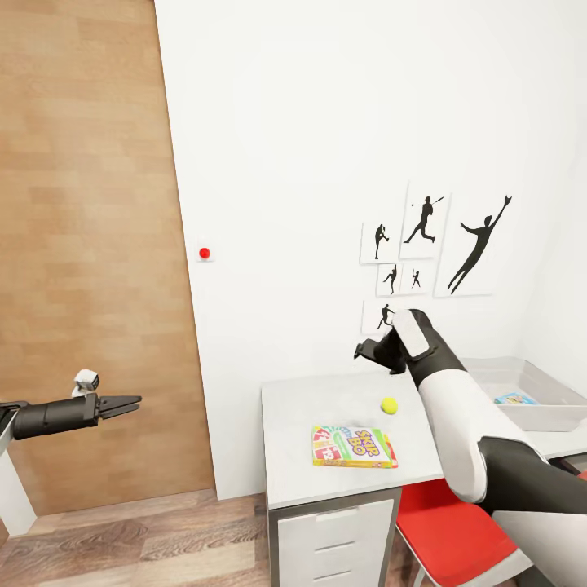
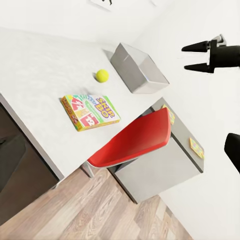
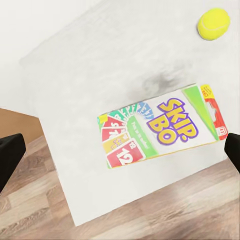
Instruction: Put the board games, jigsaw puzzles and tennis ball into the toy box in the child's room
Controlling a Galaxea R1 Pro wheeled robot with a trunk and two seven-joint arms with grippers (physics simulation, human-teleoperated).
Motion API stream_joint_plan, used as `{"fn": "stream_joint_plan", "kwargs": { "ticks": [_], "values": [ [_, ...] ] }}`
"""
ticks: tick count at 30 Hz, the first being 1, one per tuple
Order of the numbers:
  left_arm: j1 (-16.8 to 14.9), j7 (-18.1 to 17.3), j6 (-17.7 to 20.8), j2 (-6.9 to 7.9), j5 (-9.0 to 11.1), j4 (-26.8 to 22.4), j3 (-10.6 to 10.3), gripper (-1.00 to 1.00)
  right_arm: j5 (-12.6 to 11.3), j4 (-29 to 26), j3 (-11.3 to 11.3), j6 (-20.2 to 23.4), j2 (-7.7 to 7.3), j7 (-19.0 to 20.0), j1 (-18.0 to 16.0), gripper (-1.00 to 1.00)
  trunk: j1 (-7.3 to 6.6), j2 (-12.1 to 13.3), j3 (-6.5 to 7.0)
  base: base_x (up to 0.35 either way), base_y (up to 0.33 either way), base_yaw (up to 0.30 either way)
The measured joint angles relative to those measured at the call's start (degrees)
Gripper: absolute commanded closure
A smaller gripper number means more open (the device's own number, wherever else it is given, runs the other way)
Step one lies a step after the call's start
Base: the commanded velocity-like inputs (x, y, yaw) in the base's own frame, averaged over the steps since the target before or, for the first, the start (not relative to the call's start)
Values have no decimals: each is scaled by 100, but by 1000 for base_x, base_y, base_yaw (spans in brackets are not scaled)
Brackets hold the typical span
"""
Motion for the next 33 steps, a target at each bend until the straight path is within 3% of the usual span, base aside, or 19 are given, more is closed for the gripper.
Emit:
{"fn": "stream_joint_plan", "kwargs": {
  "ticks": [15,33],
  "values": [
    [-1,1,2,3,-1,0,1,-100,0,-218,1,90,-95,-22,6,-100,-1,0,-112,38,-32,0],
    [0,0,-8,11,-3,0,9,-100,7,-204,7,89,-86,-31,7,-100,0,1,-279,13,-7,0]
  ]
}}
